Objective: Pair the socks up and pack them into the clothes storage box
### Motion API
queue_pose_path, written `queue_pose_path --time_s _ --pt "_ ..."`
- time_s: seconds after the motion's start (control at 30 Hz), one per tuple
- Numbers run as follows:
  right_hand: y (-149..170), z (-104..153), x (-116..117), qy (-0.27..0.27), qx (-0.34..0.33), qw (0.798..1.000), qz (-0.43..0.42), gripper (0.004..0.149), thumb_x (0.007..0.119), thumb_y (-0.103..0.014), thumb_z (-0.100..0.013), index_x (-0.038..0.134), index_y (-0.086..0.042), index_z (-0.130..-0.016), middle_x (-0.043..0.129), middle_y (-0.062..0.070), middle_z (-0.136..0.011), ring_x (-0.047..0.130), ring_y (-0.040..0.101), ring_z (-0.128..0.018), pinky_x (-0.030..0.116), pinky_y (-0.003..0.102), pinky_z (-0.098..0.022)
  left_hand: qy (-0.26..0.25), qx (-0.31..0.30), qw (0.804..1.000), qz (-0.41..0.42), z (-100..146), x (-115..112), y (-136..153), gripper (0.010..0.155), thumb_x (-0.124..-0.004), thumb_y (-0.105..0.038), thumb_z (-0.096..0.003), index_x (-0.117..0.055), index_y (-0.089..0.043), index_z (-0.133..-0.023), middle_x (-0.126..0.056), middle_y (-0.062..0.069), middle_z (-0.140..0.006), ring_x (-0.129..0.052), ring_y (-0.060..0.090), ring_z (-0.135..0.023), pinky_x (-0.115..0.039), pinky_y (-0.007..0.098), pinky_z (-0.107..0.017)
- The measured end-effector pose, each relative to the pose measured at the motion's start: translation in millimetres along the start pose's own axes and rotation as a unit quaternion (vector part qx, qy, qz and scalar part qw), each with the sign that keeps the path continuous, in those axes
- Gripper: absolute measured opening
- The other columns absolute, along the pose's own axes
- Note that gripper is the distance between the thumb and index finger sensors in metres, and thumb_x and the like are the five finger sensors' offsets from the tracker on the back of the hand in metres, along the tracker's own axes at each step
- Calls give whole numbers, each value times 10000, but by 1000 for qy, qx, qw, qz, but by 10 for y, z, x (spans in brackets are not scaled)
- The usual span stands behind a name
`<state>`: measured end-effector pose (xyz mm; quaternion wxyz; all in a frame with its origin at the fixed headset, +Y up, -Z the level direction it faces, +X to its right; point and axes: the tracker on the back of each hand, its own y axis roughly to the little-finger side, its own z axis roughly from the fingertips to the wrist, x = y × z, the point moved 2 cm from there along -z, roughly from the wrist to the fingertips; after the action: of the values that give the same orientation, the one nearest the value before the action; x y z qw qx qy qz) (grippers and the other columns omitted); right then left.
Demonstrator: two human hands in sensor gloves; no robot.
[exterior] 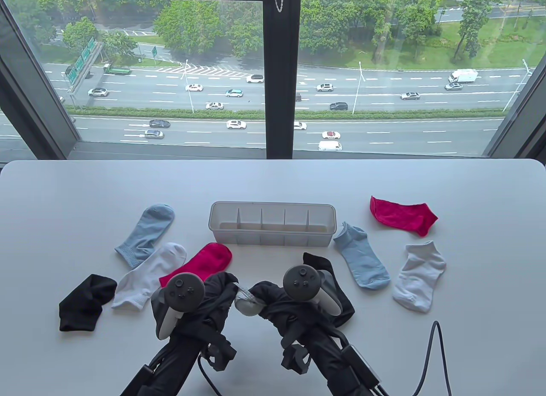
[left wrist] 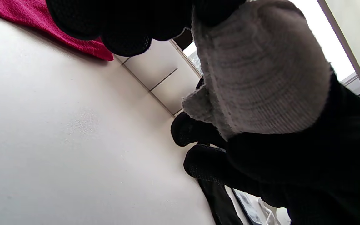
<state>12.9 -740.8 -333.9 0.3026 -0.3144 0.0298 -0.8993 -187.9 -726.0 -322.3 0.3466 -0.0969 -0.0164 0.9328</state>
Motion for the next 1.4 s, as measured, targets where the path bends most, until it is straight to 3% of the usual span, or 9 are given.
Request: queue_pose_path --time_s 0.23,0.37,0.53,0.67,0.83,0.9,1.0,1.13,1.4 --pt "16 3 -23 -3 -2 999 -49 427 798 -24 -519 741 -337 -803 689 22 -1027 635 381 -1010 592 592 -751 18 -32 999 -16 -1 -66 -35 362 -635 -238 -593 -672 -106 -928 -736 191 -937 -822 424 -803 -706 628 -624" --pt "127 80 -135 92 47 993 -51 636 810 -162 -569 451 -201 -1092 667 228 -1056 832 377 -869 736 520 -666 50 -94 994 19 14 -77 -122 365 -665 -257 -586 -684 -117 -923 -735 182 -942 -807 423 -818 -684 628 -644" --pt "19 90 -121 74 -2 997 -19 473 889 -105 -485 710 -274 -890 839 50 -915 909 245 -807 758 468 -673 58 -69 993 -74 -3 -180 -125 367 -689 -256 -574 -696 -130 -918 -733 178 -951 -804 444 -825 -665 653 -650" --pt "13 73 -130 90 21 995 30 475 892 -133 -499 689 -303 -893 838 16 -910 903 211 -811 724 476 -696 30 -65 996 -56 1 -113 -105 374 -664 -280 -585 -675 -155 -937 -760 202 -958 -864 450 -801 -715 651 -620" --pt "-10 152 -183 175 26 976 125 557 874 -255 -531 582 -283 -1003 843 -10 -920 878 215 -850 721 473 -701 189 -48 971 135 -13 -255 -35 724 -615 -549 -568 -351 -241 -1167 -640 339 -1095 -797 575 -863 -648 720 -639" --pt "-45 129 -135 163 37 981 100 585 852 -232 -551 526 -235 -1036 806 30 -950 865 251 -856 710 491 -698 266 -29 946 181 -9 -407 -40 785 -659 -451 -588 -148 -206 -1130 -629 317 -1080 -806 549 -855 -651 706 -643" --pt "-63 150 -159 185 47 969 156 716 814 -312 -568 357 -172 -1100 684 138 -1042 834 328 -879 699 530 -690 130 -36 978 162 -35 -279 -53 680 -722 -279 -572 -313 -196 -1110 -749 259 -946 -919 410 -721 -738 647 -605" --pt "-116 228 -209 214 7 969 126 619 786 -425 -560 463 -217 -1045 742 92 -981 869 292 -854 717 510 -693 75 -15 980 185 -29 -145 47 662 -745 -287 -566 -333 -222 -1080 -761 226 -946 -939 380 -698 -759 626 -598" --pt "-255 295 -202 268 -44 947 174 426 649 -366 -614 629 -199 -1005 805 119 -969 906 279 -828 740 498 -684 128 -51 971 194 -14 -186 -24 594 -764 -330 -559 -467 -188 -1053 -790 230 -900 -931 377 -666 -735 646 -613"
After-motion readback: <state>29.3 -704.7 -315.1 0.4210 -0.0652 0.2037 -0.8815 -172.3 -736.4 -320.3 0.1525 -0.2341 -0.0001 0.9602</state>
